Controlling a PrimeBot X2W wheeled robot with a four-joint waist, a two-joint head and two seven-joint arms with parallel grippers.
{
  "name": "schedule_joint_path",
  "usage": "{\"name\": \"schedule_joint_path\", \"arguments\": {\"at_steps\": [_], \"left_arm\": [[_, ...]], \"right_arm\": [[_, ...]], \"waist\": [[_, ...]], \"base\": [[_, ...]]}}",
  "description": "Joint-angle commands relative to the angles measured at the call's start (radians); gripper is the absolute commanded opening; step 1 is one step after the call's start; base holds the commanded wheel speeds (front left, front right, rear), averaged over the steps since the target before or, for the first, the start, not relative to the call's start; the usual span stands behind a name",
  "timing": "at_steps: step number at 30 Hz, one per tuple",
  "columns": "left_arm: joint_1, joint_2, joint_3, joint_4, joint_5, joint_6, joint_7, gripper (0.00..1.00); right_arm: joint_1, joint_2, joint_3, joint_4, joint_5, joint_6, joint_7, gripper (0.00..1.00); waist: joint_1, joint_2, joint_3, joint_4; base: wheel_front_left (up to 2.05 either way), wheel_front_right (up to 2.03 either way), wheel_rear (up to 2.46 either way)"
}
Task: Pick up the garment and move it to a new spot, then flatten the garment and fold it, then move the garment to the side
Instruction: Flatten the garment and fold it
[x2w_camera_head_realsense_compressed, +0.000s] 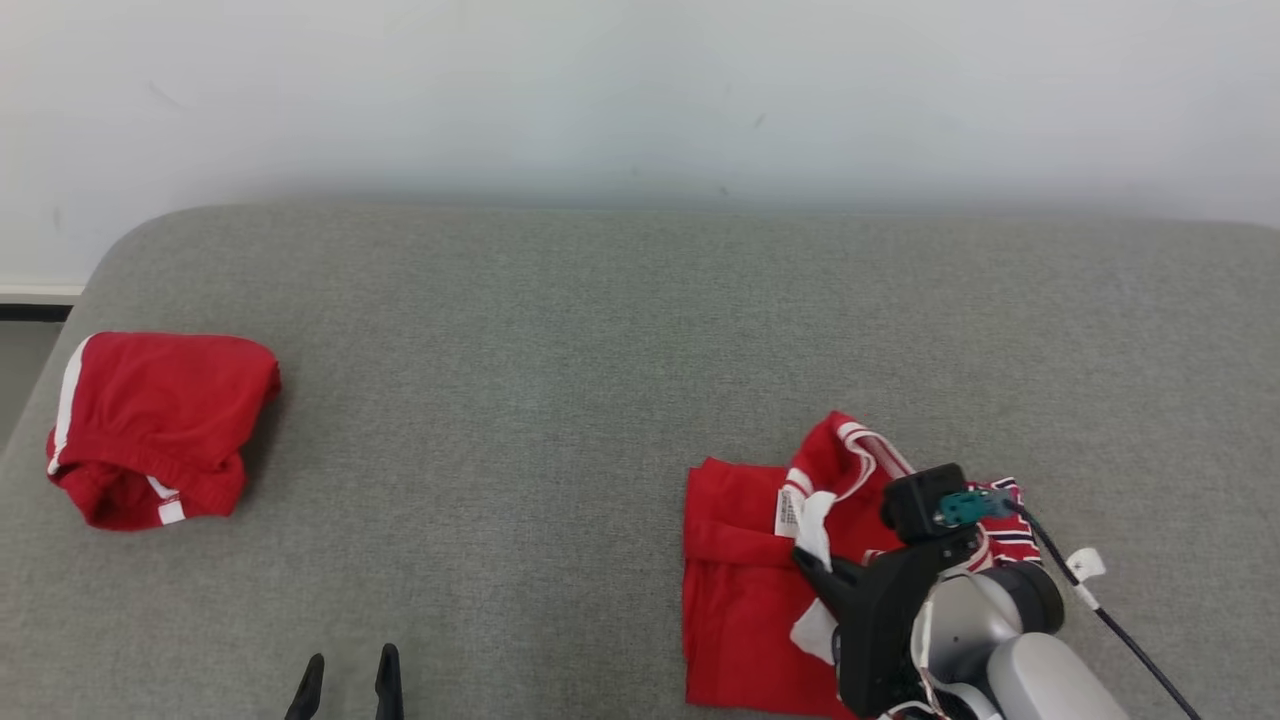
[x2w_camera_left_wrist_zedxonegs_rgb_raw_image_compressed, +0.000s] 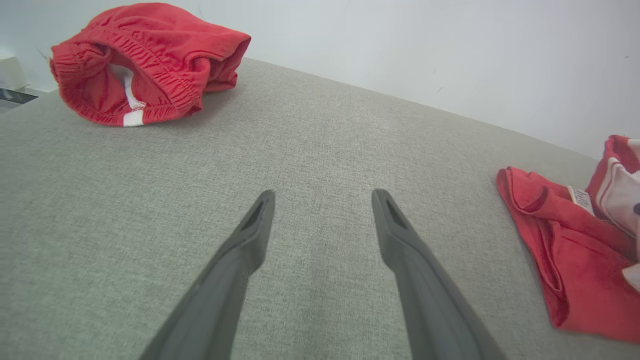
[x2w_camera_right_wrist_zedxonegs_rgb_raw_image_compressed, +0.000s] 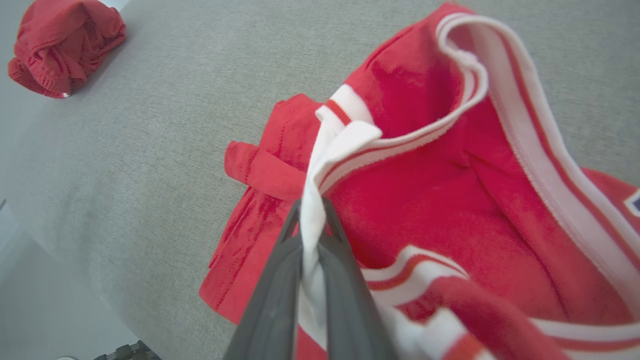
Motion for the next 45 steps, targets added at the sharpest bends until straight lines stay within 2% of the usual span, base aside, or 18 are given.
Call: {"name": "schedule_joint_path", "arguments": {"at_steps": [1,14,15,16,17,22,28,36,42,45], "left_arm": [[0.001,-0.003,-0.003,0.003,0.003,-0.006,-0.003,1.0],[0.013,-0.008,-0.014,0.014,0.004,-0.006,-0.003,1.0],[0.012,-0.008,-0.015,0.015,0.004,-0.006,-0.003,1.0],[0.012,-0.008,-0.014,0.016,0.004,-0.006,-0.003,1.0],[0.012,-0.008,-0.014,0.017,0.003,-0.006,-0.003,1.0],[0.019,-0.009,-0.003,0.014,0.002,-0.005,-0.003,1.0],[0.023,-0.01,0.01,0.005,0.006,-0.005,-0.003,1.0],[0.03,-0.01,0.012,0.002,0.007,-0.005,-0.003,1.0],[0.036,-0.01,0.01,0.006,0.004,-0.005,-0.003,1.0],[0.042,-0.011,0.012,0.006,0.002,-0.005,-0.003,1.0]], "right_arm": [[-0.018,0.008,0.021,0.017,0.01,-0.003,-0.013,0.0],[-0.074,0.034,0.109,0.15,0.044,-0.003,-0.049,0.0],[-0.075,0.035,0.113,0.158,0.047,-0.003,-0.053,0.04],[-0.078,0.037,0.118,0.163,0.05,-0.003,-0.06,0.4],[-0.081,0.039,0.121,0.164,0.058,-0.003,-0.065,1.0],[-0.09,0.035,0.139,0.106,0.126,-0.003,-0.103,1.0],[-0.069,-0.02,0.111,-0.05,0.177,-0.003,-0.147,1.0],[0.052,-0.087,-0.044,-0.157,0.044,-0.003,-0.19,1.0],[0.183,-0.062,-0.223,-0.175,-0.102,-0.003,-0.286,1.0],[0.223,-0.046,-0.269,-0.17,-0.135,-0.003,-0.322,1.0]], "waist": [[0.0,0.0,-0.001,0.016],[0.0,0.0,-0.005,0.065],[0.0,0.0,-0.006,0.067],[0.0,0.0,-0.006,0.068],[0.0,0.0,-0.006,0.068],[0.0,0.0,-0.013,0.055],[0.0,0.0,-0.022,0.014],[0.0,0.0,-0.039,-0.02],[0.0,0.0,-0.057,-0.03],[0.0,0.0,-0.064,-0.034]], "base": [[0.0,0.0,0.0],[0.0,0.0,0.0],[0.0,0.0,0.0],[0.0,0.0,0.0],[0.0,0.0,0.0],[0.0,0.0,0.0],[0.0,0.0,0.0],[0.0,0.0,0.0],[0.0,0.0,0.0],[0.0,0.0,0.0]]}}
